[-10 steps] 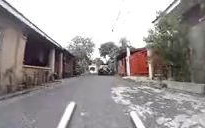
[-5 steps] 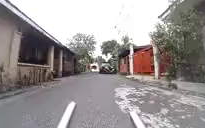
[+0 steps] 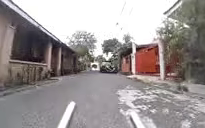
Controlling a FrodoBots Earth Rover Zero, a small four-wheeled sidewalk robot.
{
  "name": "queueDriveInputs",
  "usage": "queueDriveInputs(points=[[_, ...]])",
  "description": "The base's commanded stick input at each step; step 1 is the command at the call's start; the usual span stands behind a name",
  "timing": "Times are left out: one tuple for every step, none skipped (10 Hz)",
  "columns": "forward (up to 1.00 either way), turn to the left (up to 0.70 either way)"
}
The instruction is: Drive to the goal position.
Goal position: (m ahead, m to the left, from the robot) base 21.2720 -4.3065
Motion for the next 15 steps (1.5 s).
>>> queueDriveInputs(points=[[0.85, 0.00], [0.85, 0.00], [0.85, 0.00], [0.85, 0.00], [0.85, 0.06], [0.85, 0.06], [0.85, 0.01], [0.85, 0.00], [0.85, 0.00], [0.85, 0.00], [0.85, 0.00], [0.85, 0.00], [0.85, 0.00], [0.85, 0.00], [0.85, 0.00]])
